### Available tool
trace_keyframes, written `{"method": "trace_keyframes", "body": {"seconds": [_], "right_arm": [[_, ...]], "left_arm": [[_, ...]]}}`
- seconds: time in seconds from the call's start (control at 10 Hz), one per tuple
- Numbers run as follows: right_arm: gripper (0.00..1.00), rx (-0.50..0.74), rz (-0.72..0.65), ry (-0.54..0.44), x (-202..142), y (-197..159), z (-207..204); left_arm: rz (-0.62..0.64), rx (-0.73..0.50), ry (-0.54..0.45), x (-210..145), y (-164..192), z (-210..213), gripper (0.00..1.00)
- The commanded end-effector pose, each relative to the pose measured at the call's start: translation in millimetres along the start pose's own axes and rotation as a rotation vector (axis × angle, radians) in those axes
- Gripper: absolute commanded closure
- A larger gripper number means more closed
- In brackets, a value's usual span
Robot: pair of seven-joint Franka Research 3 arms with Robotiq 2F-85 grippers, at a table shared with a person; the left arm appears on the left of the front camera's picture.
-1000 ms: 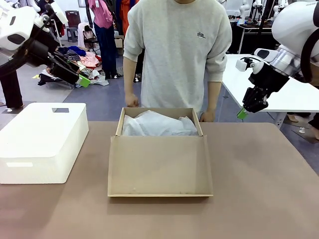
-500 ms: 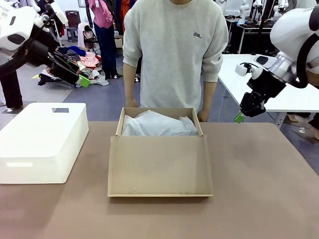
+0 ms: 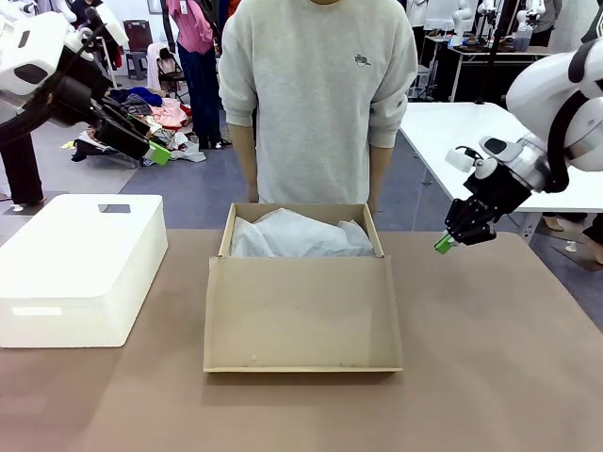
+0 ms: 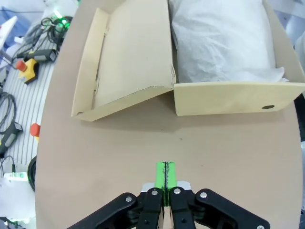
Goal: Pack the shoes into the box.
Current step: Close the Shoes Box.
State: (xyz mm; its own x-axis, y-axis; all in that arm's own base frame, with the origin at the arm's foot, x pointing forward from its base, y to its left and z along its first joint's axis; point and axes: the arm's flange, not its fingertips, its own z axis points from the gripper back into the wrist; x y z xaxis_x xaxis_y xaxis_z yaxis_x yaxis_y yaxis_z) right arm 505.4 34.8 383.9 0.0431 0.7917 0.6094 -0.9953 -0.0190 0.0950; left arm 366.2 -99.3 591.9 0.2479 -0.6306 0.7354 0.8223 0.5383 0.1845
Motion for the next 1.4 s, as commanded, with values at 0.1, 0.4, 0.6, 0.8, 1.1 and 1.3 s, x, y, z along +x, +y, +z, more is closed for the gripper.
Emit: {"method": "trace_keyframes", "body": {"seconds": [0.1,0.4,0.6,0.8,1.1,1.3], "right_arm": [[1.0,0.016,-0.006,-0.102,-6.6,-2.0,-23.2],[1.0,0.028,-0.045,-0.097,-7.0,-2.7,-33.6],[1.0,0.037,-0.042,-0.076,-5.8,-2.9,-33.9],[1.0,0.037,-0.042,-0.076,-5.8,-2.9,-33.9],[1.0,0.039,-0.047,-0.076,-5.9,-3.1,-35.2],[1.0,0.051,-0.06,-0.128,-12.6,-3.9,-49.6]], "left_arm": [[-0.011,-0.014,-0.011,-0.6,2.2,0.3,0.0],[-0.011,-0.014,-0.011,-0.6,2.2,0.3,0.0],[-0.011,-0.014,-0.011,-0.6,2.2,0.3,0.0],[-0.011,-0.014,-0.011,-0.6,2.2,0.3,0.0],[-0.011,-0.014,-0.011,-0.6,2.2,0.3,0.0],[-0.011,-0.014,-0.011,-0.6,2.2,0.3,0.0]]}}
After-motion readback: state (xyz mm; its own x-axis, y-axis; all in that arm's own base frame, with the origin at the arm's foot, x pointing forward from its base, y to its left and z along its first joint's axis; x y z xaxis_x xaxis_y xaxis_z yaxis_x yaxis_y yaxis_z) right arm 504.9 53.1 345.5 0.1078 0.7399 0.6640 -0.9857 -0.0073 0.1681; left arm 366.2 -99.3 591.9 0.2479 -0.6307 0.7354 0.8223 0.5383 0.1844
